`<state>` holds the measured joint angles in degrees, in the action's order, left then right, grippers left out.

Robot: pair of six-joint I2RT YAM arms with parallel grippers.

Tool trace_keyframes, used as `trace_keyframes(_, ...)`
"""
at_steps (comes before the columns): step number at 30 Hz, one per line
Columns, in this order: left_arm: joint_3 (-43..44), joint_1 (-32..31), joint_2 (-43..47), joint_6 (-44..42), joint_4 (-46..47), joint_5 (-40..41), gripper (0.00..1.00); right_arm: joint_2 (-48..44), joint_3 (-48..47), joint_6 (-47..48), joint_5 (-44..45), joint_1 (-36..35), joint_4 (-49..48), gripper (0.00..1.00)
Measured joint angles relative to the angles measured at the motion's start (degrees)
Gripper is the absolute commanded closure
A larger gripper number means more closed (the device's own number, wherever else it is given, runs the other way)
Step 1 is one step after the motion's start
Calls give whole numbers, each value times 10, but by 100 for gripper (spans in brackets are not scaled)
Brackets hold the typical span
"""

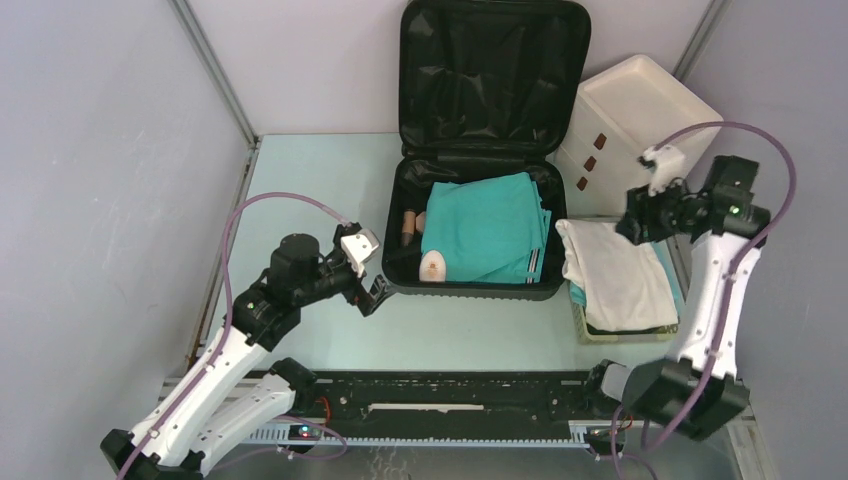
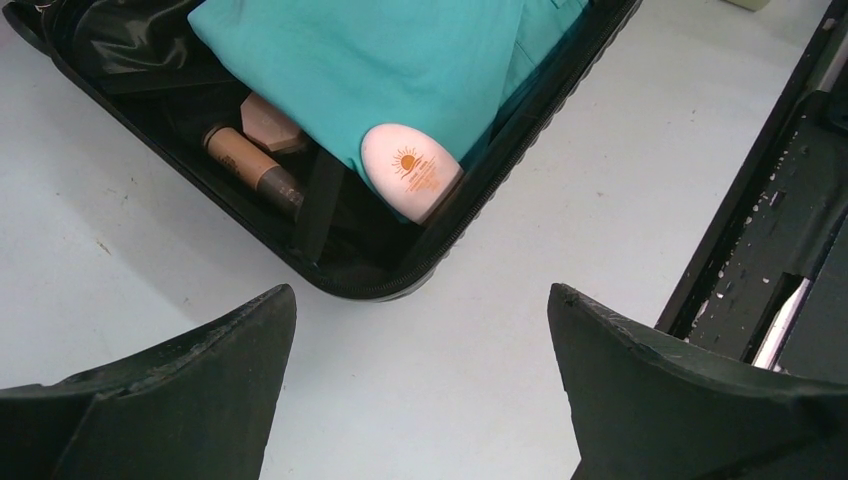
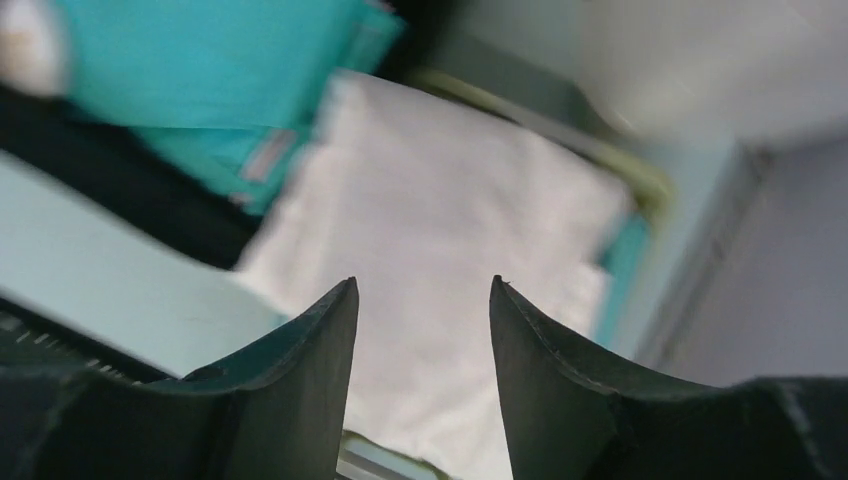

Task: Open, take out, and arrange the luggage
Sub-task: Adjust the clothes in the bin.

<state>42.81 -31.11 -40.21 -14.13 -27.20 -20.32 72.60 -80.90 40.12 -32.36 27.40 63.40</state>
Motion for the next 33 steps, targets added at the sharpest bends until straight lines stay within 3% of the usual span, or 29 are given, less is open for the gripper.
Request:
trace_keyframes(3, 0, 1, -1, 0, 1, -2, 0, -59, 28, 14, -72, -85, 3, 40)
trace_keyframes(8, 0, 2, -2, 0, 1, -5, 0, -86, 127, 11, -86, -261, -15, 46)
trace_keyframes(11, 0, 2, -2, 0, 1, -8, 0, -59, 147, 11, -70, -278, -20, 51)
trace_keyframes(16, 0, 4, -9, 0, 2, -9, 0, -36, 191, 7, 13, -317, -48, 76)
trace_keyframes(20, 0, 5, -10, 0, 2, -9, 0, -21, 204, 2, 77, -288, -56, 81)
trace_keyframes(26, 0, 7, -18, 0, 6, -16, 0, -16, 221, 3, 153, -225, -67, 78)
trace_keyframes(30, 0, 8, -19, 0, 7, -23, 0, 0, 221, 11, 137, -211, -63, 57)
trace_keyframes(33, 0, 9, -19, 1, 11, -24, 0, -2, 215, 32, 74, -207, -34, 47)
